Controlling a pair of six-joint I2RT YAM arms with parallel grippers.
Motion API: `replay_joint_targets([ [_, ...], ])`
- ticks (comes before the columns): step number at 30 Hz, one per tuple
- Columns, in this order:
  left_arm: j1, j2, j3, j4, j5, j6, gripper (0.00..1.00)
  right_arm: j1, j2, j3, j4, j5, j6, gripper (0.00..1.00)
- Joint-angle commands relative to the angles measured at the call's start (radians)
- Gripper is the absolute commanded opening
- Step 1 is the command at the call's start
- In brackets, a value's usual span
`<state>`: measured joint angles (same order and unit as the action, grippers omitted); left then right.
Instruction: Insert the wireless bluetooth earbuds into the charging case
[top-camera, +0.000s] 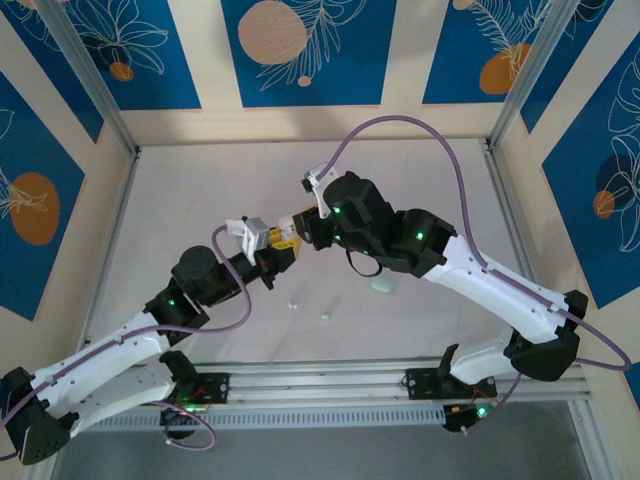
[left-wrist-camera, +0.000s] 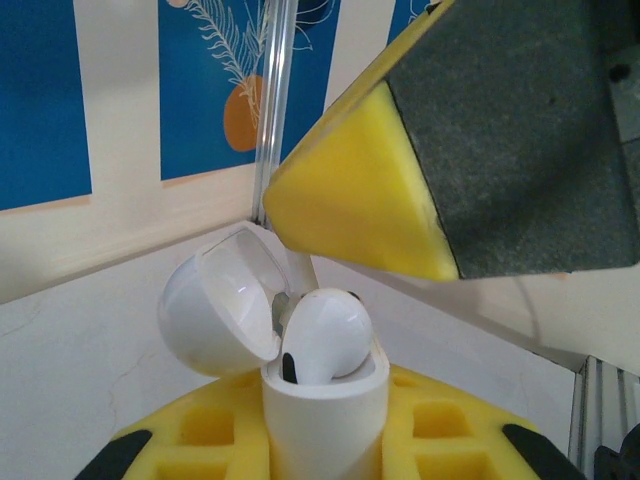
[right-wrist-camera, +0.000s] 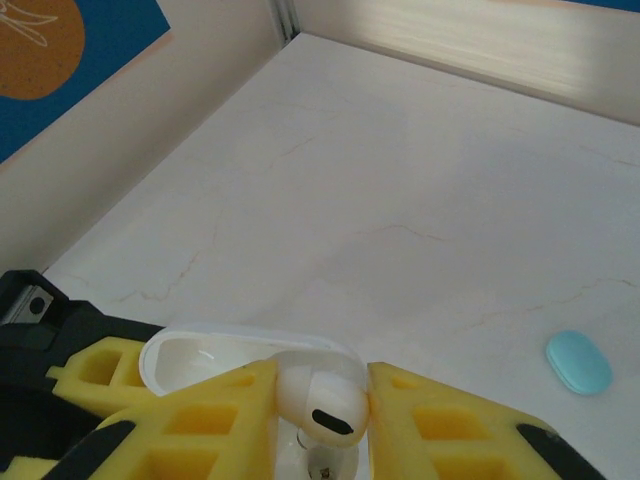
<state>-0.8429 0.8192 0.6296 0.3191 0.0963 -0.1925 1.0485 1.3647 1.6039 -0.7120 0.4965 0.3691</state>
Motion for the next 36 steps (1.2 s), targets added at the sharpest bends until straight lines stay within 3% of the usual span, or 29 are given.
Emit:
replay_joint_targets([
  [1, -0.005, -0.020, 0.026, 0.060, -0.016, 0.006, 0.20, 0.012, -0.001, 0.013, -0.028, -0.010, -0.039, 0.27],
  [10, -0.004, -0.017, 0.031, 0.063, -0.018, 0.007, 0.20, 0.013, 0.007, 0.015, -0.054, -0.023, -0.059, 0.26],
  [16, -0.004, -0.011, 0.030, 0.082, -0.010, 0.007, 0.20, 0.003, 0.025, 0.026, -0.069, -0.146, -0.045, 0.28],
  [23, -0.004, -0.013, 0.030, 0.090, -0.009, 0.010, 0.20, -0.022, 0.008, -0.002, -0.068, -0.205, -0.002, 0.31],
  [36, -0.004, -0.008, 0.031, 0.075, 0.017, 0.022, 0.20, -0.074, -0.056, -0.015, -0.014, -0.290, 0.069, 0.45],
])
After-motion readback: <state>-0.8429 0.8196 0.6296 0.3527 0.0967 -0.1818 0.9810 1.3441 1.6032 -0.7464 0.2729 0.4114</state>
